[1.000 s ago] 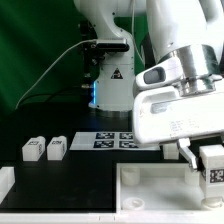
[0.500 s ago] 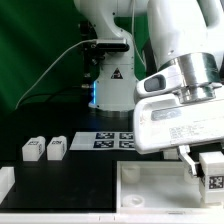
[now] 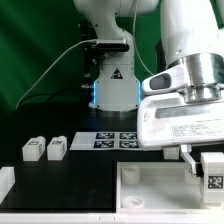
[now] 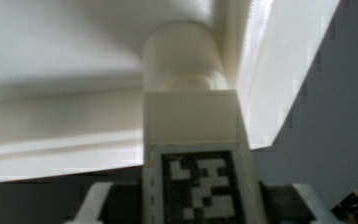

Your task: Assemble one leg

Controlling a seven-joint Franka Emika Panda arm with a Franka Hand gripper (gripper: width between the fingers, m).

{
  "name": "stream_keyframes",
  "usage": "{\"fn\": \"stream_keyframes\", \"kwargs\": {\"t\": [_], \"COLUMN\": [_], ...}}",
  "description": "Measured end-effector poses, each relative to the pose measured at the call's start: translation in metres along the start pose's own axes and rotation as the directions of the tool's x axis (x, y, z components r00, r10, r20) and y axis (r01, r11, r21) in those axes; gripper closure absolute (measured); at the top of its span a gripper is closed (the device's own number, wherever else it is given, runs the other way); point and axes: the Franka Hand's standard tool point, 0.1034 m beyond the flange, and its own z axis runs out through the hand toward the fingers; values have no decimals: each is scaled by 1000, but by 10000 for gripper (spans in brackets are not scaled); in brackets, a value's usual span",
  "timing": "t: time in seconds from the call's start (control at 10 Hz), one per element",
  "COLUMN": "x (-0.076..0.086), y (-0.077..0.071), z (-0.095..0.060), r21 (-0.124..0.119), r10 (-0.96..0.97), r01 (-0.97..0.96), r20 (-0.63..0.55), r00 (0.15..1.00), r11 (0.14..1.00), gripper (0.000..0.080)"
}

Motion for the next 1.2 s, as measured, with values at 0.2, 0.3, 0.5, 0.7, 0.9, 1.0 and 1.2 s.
{"fn": "stream_keyframes", "kwargs": {"t": [0.2, 0.3, 0.5, 0.7, 0.9, 1.0, 1.2], "x": [-1, -1, -1, -2, -2, -2, 6], "y": [0, 0, 0, 0, 1, 1, 1], "z": [0, 1, 1, 1, 1, 1, -10], "r21": [0, 0, 0, -1, -1, -1, 13], "r10": [0, 0, 0, 0, 0, 0, 11], "r01": [0, 0, 0, 0, 0, 0, -13], "r20": [3, 3, 4, 4, 5, 5, 78], "r00": [1000, 1000, 1000, 1000, 1000, 1000, 997], "r11": [1000, 1000, 1000, 1000, 1000, 1000, 1000], "gripper": [267, 175, 155, 151, 150, 150, 150]}}
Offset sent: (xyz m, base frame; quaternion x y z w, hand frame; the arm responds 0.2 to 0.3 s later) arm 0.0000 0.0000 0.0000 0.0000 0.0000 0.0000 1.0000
